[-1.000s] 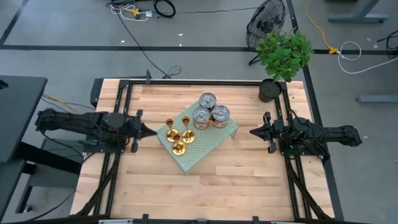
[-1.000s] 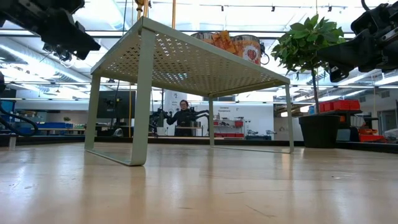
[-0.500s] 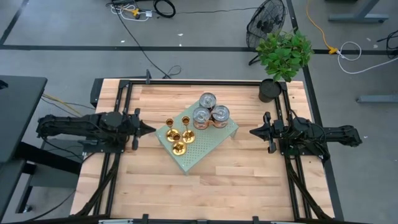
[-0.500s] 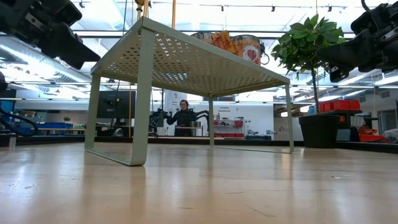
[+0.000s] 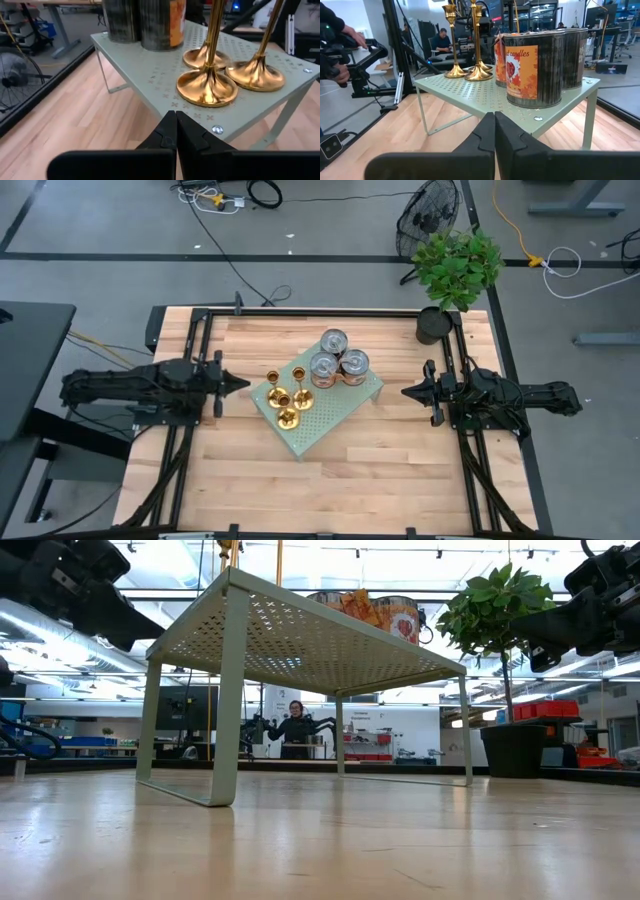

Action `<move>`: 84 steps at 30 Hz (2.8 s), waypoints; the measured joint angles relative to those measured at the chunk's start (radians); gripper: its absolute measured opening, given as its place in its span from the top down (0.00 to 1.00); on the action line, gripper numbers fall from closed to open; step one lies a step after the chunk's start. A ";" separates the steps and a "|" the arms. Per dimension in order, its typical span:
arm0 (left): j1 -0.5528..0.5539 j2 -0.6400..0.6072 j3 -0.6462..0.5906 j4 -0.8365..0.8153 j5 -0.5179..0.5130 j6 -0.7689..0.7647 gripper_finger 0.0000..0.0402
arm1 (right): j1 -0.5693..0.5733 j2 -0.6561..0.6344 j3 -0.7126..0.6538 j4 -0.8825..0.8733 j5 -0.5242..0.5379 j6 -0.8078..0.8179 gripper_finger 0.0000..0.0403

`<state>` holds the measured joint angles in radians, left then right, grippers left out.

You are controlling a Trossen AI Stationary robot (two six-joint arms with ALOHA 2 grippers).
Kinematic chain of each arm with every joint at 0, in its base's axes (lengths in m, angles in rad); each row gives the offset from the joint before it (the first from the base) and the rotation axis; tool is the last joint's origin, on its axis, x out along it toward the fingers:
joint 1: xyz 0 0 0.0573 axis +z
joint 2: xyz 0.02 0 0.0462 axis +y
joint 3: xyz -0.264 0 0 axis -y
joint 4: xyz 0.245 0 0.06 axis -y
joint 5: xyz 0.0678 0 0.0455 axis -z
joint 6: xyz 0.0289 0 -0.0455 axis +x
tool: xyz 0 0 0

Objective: Pick & Place candle stick holders
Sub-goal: Return to Home Position

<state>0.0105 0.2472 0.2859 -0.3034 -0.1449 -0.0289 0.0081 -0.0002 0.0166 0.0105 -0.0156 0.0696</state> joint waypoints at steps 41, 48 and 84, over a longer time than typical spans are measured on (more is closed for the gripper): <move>-0.112 -0.110 -0.150 0.224 0.062 -0.011 1.00 | 0.000 0.000 0.000 0.000 0.000 0.000 0.99; -0.111 -0.125 -0.191 0.314 0.063 0.019 1.00 | 0.000 0.000 0.000 0.000 0.000 0.000 0.99; -0.052 -0.244 -0.276 0.324 0.100 0.067 1.00 | 0.000 0.000 0.000 0.000 0.000 0.000 0.99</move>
<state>-0.0413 0.0036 0.0101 0.0207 -0.0451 0.0378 0.0082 -0.0002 0.0162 0.0105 -0.0158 0.0694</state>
